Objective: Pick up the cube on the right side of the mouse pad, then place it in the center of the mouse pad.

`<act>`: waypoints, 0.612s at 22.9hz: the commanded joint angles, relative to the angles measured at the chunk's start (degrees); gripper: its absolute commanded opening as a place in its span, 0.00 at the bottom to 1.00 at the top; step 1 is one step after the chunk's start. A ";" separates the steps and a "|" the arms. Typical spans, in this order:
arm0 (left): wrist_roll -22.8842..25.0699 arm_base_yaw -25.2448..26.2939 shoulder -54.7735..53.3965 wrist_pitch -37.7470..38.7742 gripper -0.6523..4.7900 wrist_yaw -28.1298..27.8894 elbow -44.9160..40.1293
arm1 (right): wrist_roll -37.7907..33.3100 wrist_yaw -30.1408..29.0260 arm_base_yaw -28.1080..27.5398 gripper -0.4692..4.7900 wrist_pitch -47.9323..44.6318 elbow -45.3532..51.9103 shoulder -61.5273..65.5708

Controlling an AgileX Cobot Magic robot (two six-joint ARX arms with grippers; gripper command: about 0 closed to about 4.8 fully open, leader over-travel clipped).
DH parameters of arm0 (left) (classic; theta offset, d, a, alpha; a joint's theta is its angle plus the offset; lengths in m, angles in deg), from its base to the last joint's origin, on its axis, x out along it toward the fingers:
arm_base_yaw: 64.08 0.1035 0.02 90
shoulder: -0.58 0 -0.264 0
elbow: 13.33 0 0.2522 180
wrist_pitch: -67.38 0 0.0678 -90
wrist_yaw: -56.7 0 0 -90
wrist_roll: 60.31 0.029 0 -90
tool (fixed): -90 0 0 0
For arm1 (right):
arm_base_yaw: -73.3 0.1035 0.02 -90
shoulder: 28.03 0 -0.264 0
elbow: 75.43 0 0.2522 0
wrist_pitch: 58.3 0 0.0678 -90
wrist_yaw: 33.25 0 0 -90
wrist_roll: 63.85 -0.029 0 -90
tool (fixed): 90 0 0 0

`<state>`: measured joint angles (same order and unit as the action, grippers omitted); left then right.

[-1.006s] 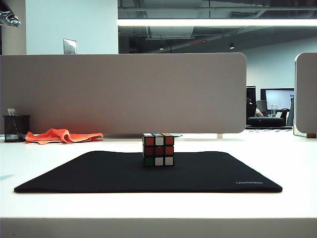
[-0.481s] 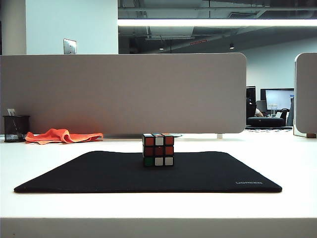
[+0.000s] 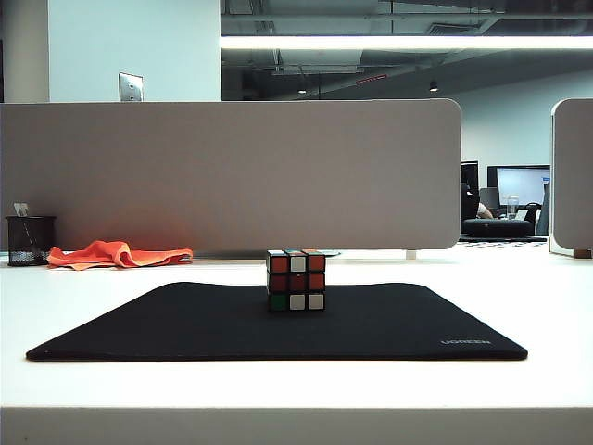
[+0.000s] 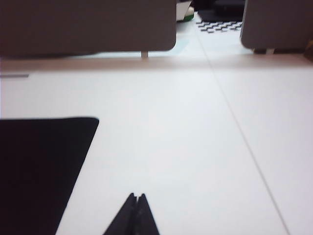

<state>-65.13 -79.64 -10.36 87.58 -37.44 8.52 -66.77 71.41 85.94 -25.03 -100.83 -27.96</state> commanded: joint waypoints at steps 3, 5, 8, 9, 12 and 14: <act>-0.37 0.11 1.97 -1.40 0.11 -1.46 -1.81 | 1.20 -0.28 0.07 0.09 -2.38 2.29 -0.15; -0.37 0.11 2.89 -1.29 0.11 -1.46 -2.32 | 3.21 -0.48 0.07 0.09 -3.21 2.89 -0.15; -1.22 0.11 6.03 -1.36 0.11 -2.73 -4.81 | 5.84 -0.90 0.07 0.09 -3.93 3.15 -0.15; -2.01 0.11 6.64 -1.33 0.11 -2.71 -5.42 | 6.14 -0.94 0.07 0.09 -3.91 3.15 -0.15; -4.37 0.11 8.87 -0.81 0.11 -2.71 -7.34 | 6.27 -1.95 0.04 0.09 -3.87 3.15 -0.15; -4.87 0.11 10.43 0.87 0.11 -3.43 -7.72 | 6.93 -2.45 0.07 0.09 -3.91 3.15 -0.15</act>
<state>-69.02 -79.61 -0.76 87.62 -39.98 0.61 -60.74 69.70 85.96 -27.61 -97.44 -27.98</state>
